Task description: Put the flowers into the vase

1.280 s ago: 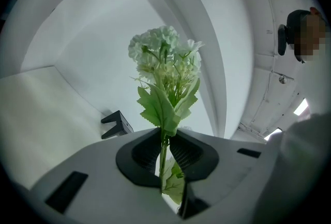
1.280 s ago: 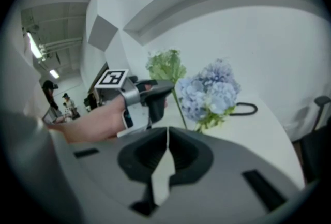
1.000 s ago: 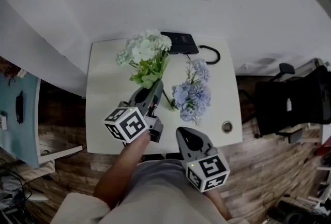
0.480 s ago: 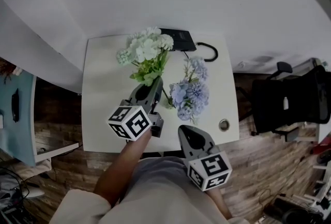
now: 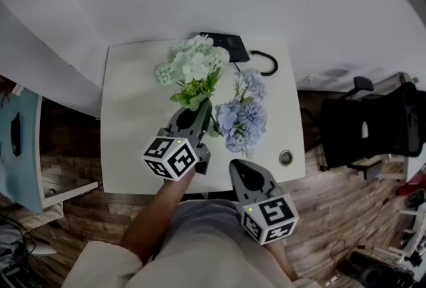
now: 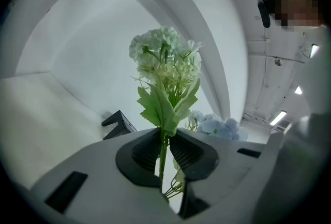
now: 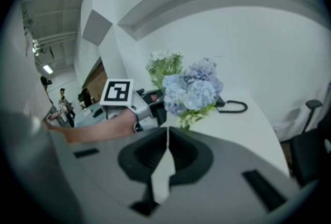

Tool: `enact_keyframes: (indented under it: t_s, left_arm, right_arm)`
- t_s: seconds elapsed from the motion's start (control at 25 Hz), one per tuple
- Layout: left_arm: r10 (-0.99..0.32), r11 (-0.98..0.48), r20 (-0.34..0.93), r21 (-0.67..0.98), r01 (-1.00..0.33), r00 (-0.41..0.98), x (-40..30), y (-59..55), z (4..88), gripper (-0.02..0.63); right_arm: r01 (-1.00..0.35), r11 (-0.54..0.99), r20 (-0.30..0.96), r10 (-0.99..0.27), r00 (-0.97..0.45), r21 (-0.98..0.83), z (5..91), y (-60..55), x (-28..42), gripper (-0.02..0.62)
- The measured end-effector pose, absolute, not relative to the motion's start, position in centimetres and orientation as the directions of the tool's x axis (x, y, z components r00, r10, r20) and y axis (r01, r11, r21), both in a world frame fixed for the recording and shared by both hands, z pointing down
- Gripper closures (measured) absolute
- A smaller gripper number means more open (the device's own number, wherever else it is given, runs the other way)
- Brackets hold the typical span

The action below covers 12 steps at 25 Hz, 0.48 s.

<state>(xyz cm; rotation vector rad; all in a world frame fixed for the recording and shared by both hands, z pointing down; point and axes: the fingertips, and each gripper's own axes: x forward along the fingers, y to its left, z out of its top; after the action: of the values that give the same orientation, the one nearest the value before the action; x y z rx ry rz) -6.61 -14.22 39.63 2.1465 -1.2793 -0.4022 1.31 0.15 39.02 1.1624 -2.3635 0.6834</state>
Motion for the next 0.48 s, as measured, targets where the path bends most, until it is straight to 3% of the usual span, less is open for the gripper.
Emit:
enact_keyframes:
  t_s: [0.48]
  left_arm:
    - [-0.871, -0.395, 0.022, 0.561, -0.728, 0.490, -5.5, -13.1, 40.3, 0.532]
  right_arm:
    - [-0.814, 0.529, 0.565, -0.605, -0.561, -0.241, 39.3, 0.4, 1.9, 0.572]
